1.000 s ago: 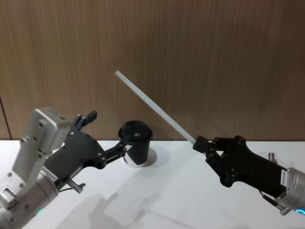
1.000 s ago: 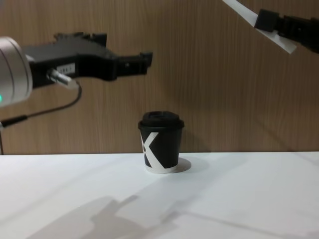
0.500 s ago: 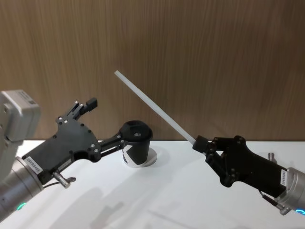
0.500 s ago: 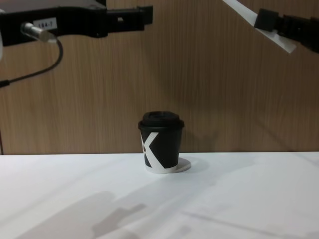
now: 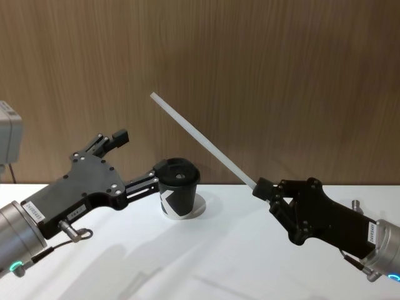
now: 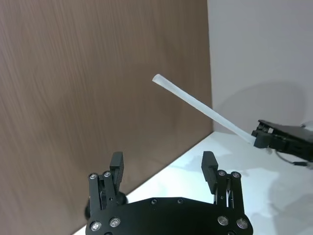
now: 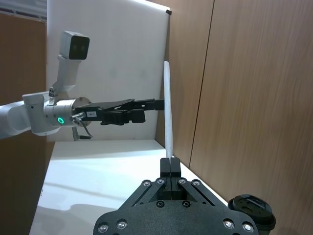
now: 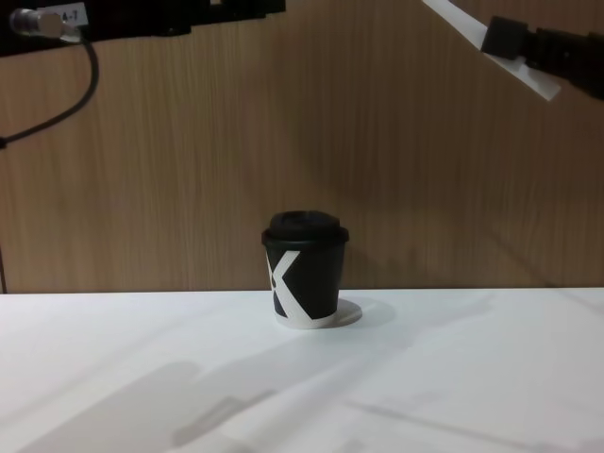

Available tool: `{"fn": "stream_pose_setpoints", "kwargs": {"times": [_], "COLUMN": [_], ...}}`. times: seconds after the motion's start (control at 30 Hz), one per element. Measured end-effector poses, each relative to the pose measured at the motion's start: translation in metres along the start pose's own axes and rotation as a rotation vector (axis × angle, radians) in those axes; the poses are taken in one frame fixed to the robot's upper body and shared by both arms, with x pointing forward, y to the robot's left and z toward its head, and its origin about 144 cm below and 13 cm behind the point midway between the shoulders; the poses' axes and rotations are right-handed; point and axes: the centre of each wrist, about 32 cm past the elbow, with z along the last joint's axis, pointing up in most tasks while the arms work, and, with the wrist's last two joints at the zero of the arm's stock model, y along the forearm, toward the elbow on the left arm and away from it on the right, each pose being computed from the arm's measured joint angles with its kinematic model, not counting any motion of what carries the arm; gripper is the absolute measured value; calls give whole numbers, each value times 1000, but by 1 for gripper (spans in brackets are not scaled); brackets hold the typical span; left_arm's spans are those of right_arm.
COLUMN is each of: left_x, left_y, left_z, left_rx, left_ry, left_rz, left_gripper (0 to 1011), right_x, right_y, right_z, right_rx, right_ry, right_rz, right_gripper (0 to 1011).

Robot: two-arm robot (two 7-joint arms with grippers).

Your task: Pick up the straw with one hand, pass it to the other hand, and insert it into the cup.

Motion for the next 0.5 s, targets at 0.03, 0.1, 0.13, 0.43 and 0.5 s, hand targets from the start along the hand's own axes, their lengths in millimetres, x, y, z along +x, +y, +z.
{"fn": "stream_pose_setpoints", "kwargs": {"times": [0.03, 0.1, 0.13, 0.43, 0.5], "left_x": [0, 2, 2, 6, 6], "left_y": [0, -1, -2, -11, -14], "left_z": [0, 0, -1, -7, -9], "left_rx": [0, 2, 2, -11, -15], "left_ry": [9, 50, 63, 240, 268], "left_rz": [-2, -12, -15, -52, -60], "left_gripper": [1000, 1000, 1000, 1000, 1000], "right_x": [0, 0, 0, 0, 0], "right_y": [0, 0, 0, 0, 0], "right_z": [0, 0, 0, 0, 0], "right_rx": [0, 0, 0, 0, 0], "right_ry": [0, 0, 0, 0, 0], "right_rz": [0, 0, 0, 0, 0], "right_gripper": [5, 5, 5, 5, 5]}}
